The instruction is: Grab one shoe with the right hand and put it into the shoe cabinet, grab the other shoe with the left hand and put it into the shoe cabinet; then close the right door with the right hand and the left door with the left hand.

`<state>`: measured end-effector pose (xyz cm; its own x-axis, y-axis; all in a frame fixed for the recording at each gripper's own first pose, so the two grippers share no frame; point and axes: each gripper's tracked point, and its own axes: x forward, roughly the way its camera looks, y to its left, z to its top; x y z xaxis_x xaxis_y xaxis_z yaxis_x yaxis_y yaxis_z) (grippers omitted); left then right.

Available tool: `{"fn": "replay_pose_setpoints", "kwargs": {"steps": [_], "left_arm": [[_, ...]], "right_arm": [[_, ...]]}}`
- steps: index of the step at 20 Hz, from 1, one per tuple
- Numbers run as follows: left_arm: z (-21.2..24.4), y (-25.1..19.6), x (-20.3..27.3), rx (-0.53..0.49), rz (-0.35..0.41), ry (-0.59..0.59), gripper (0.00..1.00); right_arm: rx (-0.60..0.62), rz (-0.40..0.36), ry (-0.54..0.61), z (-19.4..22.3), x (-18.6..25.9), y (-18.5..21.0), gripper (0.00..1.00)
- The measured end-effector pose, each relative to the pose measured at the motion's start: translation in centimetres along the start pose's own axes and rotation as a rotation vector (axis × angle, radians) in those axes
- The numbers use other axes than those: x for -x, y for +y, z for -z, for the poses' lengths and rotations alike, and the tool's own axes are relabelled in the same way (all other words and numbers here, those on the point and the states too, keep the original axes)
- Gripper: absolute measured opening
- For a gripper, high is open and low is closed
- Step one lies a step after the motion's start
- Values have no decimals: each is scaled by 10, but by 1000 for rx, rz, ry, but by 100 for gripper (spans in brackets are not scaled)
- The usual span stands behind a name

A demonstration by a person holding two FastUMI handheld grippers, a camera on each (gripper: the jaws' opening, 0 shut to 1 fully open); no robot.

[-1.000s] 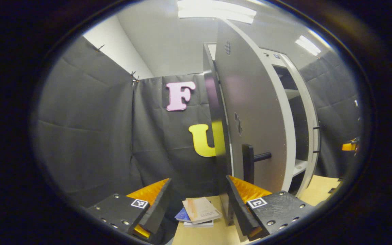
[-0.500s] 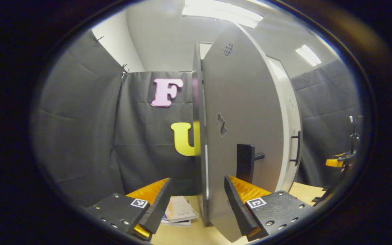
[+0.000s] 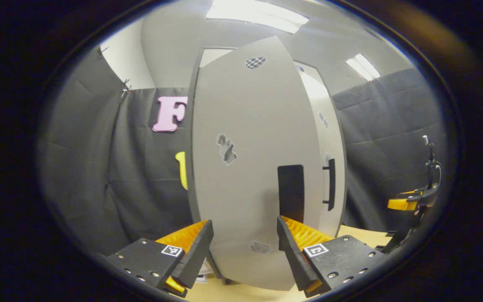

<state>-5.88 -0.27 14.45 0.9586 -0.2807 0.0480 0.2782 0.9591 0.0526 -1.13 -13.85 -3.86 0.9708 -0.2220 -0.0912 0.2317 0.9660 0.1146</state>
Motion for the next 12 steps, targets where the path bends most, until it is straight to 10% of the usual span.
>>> {"fn": "replay_pose_setpoints", "kwargs": {"steps": [12], "left_arm": [[22, 1, 16, 95, -142, 52, 92]], "right_arm": [[-6, 78, -52, -5, 28, -9, 98]]}}
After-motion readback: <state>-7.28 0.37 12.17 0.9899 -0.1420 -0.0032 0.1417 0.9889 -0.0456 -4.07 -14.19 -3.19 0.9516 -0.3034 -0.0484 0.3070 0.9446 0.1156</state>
